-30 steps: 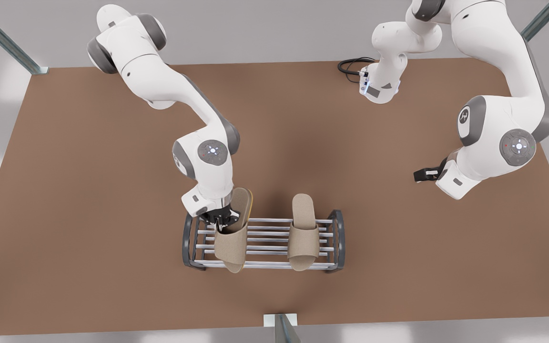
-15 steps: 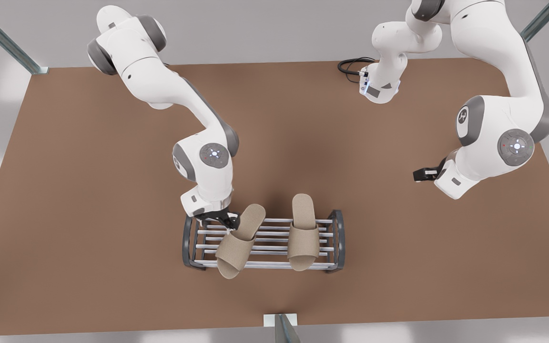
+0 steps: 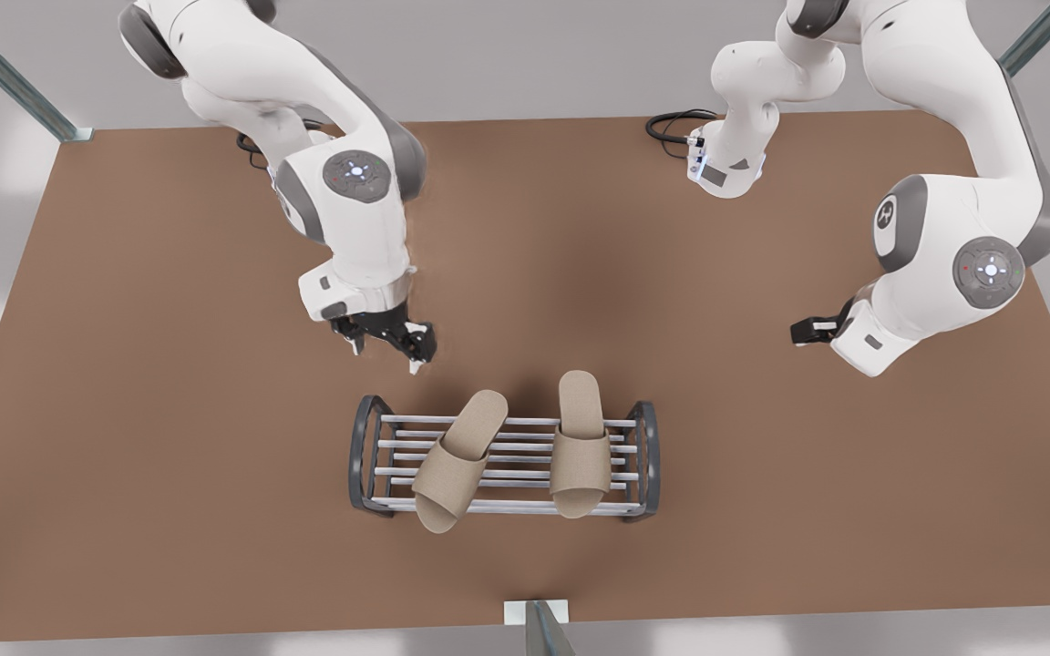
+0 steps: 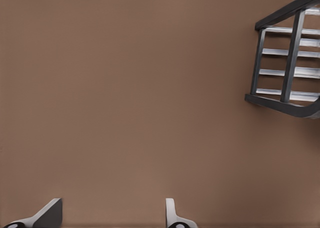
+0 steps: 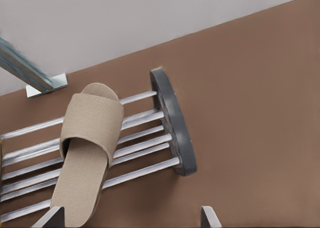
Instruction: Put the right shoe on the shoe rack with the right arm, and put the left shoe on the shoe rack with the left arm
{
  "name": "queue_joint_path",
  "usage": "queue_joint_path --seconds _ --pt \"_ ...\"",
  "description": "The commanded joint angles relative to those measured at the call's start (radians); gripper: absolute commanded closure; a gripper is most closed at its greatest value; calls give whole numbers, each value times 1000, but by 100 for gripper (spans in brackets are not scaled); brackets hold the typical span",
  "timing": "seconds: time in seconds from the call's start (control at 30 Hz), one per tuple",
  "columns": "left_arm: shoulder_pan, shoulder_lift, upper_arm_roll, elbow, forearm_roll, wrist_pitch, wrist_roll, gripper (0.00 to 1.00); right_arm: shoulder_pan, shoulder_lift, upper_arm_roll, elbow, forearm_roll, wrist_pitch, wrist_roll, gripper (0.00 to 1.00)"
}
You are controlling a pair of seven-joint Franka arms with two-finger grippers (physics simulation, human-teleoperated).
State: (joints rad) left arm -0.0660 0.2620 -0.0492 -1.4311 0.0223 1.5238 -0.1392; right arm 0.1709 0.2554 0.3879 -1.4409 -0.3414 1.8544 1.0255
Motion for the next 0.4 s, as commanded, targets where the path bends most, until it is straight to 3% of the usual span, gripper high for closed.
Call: queue_joint_path --seconds 0.0,0.17,0.2,0.23,0.37 --pt "0 -3 0 1 -1 -2 -8 0 -139 -64 16 2 111 -182 -352 0" --pt "0 -1 0 0 -1 -1 -8 0 -383 -166 3 10 269 -285 -705 0" --pt "0 0 -1 0 -1 -1 -8 0 -301 -180 -108 4 282 -290 -757 0" --pt "-1 0 0 0 -1 -1 -10 0 -194 -215 -277 -9 340 -290 -818 0" --pt "2 3 0 -5 -1 -1 -16 0 -238 -246 -307 -24 360 -296 -924 0"
